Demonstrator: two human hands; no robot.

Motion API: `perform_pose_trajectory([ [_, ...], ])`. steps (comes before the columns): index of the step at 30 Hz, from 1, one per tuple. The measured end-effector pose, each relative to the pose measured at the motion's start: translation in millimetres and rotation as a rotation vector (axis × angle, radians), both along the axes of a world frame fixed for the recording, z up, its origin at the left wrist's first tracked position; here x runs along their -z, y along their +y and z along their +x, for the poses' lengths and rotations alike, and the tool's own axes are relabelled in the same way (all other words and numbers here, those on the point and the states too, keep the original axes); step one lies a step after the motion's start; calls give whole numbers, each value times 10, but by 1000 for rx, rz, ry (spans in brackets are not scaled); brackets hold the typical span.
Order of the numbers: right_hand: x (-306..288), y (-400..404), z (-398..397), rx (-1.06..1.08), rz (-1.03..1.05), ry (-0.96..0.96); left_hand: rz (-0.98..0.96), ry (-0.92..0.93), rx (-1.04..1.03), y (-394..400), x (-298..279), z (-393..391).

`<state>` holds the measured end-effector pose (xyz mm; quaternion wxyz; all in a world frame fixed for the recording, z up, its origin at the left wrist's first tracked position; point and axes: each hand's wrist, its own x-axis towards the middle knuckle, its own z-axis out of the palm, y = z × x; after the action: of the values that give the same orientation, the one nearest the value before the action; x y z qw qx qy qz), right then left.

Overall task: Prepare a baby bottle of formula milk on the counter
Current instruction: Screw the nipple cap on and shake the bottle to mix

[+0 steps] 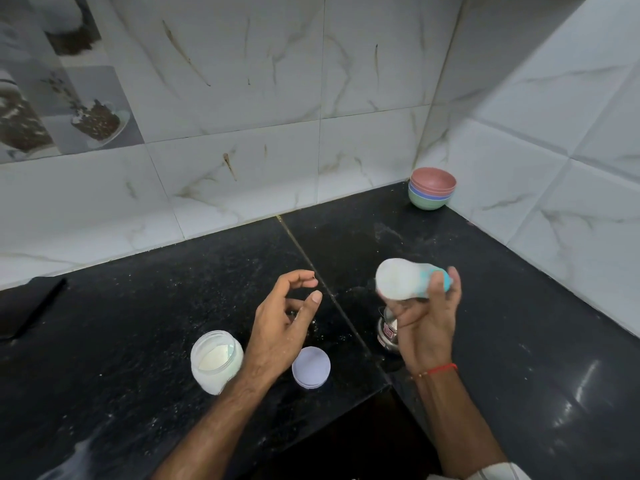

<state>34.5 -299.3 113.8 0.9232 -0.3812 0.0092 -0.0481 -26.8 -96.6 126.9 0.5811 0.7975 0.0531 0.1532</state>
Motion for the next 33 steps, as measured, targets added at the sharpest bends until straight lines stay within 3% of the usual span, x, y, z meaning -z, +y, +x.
perform_pose_trajectory([
  [2,16,5,-18,-85,-79,-37,0,8,2,-4,6,-7],
  [5,49,46,-106,-382,-533,-125,8,15,9,-18,7,2],
  [6,53,55,-118,-395,-570,-152,8,13,10,-24,1,6],
  [10,-21,39,-1,-49,-28,4,-1,1,7,-24,-9,2],
  [12,11,13,36,-25,78,21,-1,2,3,-17,-2,-6],
  [14,1,20,-45,-165,-97,-10,0,4,1,-11,0,-3],
  [17,23,17,-124,-453,-586,-158,8,2,10,-18,-7,14],
  [18,20,20,-123,-444,-614,-183,10,1,13,-23,-10,21],
  [21,-39,18,-52,-172,-235,-63,12,-5,17,-28,-11,40],
  [23,-44,10,-20,-101,23,-29,13,-6,13,-20,-3,41],
  [25,-72,-10,-61,-203,-121,-44,5,-1,10,-12,6,43],
  [28,-37,-26,-113,-470,-599,-158,6,8,13,-22,8,49],
  [29,-29,-32,-104,-446,-601,-152,3,8,14,-27,0,48],
  [33,-50,-75,63,-11,6,21,-5,-8,7,-23,-6,47],
])
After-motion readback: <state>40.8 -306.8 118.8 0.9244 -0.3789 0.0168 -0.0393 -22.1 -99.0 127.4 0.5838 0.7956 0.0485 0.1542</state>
